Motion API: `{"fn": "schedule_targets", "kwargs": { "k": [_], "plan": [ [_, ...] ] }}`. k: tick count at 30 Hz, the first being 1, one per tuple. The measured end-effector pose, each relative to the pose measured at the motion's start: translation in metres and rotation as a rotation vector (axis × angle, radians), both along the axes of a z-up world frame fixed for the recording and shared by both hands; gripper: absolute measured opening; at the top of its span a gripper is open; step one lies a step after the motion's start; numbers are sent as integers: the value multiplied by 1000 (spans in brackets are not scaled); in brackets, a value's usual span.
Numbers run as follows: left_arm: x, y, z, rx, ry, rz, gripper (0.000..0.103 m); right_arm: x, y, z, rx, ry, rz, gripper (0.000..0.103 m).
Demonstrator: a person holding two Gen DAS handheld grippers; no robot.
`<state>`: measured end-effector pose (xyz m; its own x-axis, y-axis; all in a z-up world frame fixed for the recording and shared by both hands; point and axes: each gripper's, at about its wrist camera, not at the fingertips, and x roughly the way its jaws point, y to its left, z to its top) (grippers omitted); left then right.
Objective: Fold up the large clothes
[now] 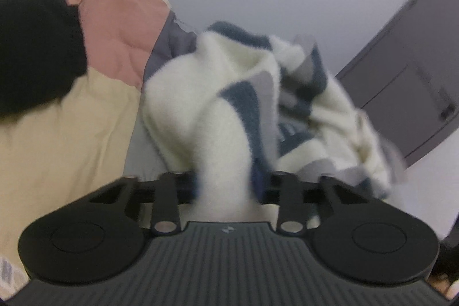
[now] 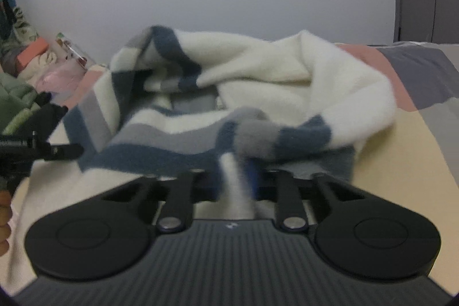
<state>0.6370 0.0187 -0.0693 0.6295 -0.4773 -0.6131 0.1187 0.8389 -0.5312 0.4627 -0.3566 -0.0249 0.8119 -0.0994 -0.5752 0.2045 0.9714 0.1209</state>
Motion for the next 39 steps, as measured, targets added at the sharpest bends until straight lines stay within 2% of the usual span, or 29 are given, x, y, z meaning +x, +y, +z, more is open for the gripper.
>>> {"fn": "schedule_targets", "kwargs": {
  "k": [3, 7, 10, 14, 20, 23, 26, 31, 34, 36, 39],
  "plan": [
    [-19, 11, 17, -49, -10, 0, 16, -16, 3, 17, -8, -23, 16, 12],
    [-67, 10, 49, -92, -82, -53, 15, -50, 19, 41, -53, -77, 68, 12],
    [-111, 7, 71, -76, -123, -76, 14, -80, 35, 54, -88, -108, 108, 11],
    [-183, 12, 95, -74, -188, -91, 14, -133, 57, 71, -134, -156, 133, 11],
    [-307, 33, 114, -130, -241, -71, 14, -222, 77, 85, -136, -209, 152, 11],
    [-368, 41, 112, -150, -230, -65, 14, -273, 90, 84, -133, -217, 159, 11],
    [-422, 44, 103, -111, -208, -63, 14, -314, 101, 78, -125, -203, 163, 11],
    [-495, 52, 70, -67, -147, -30, 15, -369, 126, 52, -135, -150, 200, 11],
    [-517, 54, 53, -46, -121, -5, 15, -399, 136, 40, -143, -131, 221, 11],
    [-525, 54, 45, -3, -117, 10, 15, -403, 151, 28, -145, -106, 210, 10],
    [-521, 61, 34, -1, -96, 42, 17, -407, 161, 22, -126, -76, 198, 10]
  ]
}}
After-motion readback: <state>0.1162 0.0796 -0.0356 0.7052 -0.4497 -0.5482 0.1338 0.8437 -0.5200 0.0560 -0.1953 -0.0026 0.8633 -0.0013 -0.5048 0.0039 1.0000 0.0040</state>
